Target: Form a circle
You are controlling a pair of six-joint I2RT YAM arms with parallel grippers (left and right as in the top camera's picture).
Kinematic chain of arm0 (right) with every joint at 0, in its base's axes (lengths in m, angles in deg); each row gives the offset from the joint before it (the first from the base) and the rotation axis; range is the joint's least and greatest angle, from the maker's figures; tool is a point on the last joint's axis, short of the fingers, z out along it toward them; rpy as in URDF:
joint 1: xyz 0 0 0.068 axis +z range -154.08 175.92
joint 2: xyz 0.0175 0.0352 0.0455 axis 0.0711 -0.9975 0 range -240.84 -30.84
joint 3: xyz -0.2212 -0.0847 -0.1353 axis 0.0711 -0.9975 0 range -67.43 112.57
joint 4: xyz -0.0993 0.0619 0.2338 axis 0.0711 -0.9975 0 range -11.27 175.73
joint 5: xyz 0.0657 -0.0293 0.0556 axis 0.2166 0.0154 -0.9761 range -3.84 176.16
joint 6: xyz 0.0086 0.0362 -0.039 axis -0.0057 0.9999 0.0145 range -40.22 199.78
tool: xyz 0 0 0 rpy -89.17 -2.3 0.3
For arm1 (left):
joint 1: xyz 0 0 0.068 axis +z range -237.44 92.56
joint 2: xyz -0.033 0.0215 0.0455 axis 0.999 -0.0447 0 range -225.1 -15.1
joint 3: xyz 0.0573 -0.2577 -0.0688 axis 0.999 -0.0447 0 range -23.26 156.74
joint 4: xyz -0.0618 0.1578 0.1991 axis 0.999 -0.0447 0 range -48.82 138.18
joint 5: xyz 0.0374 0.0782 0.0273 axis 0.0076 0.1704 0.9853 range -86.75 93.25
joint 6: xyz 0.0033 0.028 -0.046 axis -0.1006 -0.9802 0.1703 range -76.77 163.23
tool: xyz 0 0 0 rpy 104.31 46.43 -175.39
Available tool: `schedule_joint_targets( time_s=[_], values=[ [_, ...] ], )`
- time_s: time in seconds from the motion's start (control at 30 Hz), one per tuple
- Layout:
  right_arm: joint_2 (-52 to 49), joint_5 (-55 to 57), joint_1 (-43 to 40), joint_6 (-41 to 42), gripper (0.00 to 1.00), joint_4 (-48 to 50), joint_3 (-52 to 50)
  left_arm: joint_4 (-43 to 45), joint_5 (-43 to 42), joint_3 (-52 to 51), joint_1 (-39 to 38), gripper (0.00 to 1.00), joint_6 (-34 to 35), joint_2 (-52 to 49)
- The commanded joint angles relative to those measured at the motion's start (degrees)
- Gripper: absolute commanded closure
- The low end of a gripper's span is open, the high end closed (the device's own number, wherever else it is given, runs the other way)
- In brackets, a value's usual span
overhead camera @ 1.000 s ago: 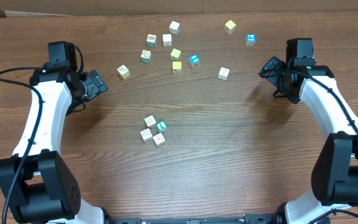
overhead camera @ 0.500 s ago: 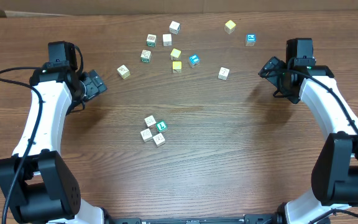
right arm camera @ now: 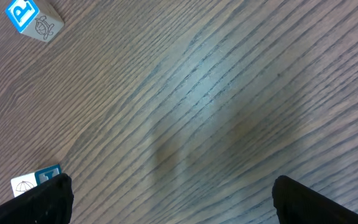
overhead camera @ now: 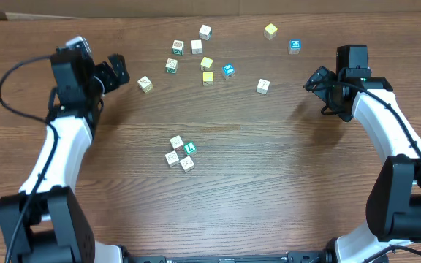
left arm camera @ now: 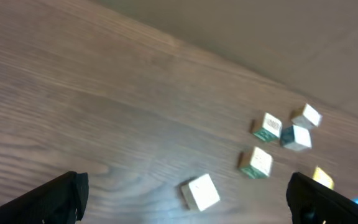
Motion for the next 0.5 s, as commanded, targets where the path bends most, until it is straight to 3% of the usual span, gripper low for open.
schedule_joint_targets(
  time_s=[0.0, 0.2, 0.47],
  values=[
    [0.5, 0.6, -0.1, -0.4, 0.0, 0.2, 0.3, 7.4, -3.5, -7.4, -0.2, 0.0, -2.7, 5.3],
    [0.5, 0.6, -0.1, -0.4, 0.0, 0.2, 0.3, 17.5, -3.5, -19.5, -0.2, 0.01, -2.7, 8.7],
    [0.5, 0.6, -0.1, -0.4, 0.0, 0.2, 0.3, 23.7, -2.9, -36.8, -0.1, 0.0, -2.7, 14.8]
  ],
)
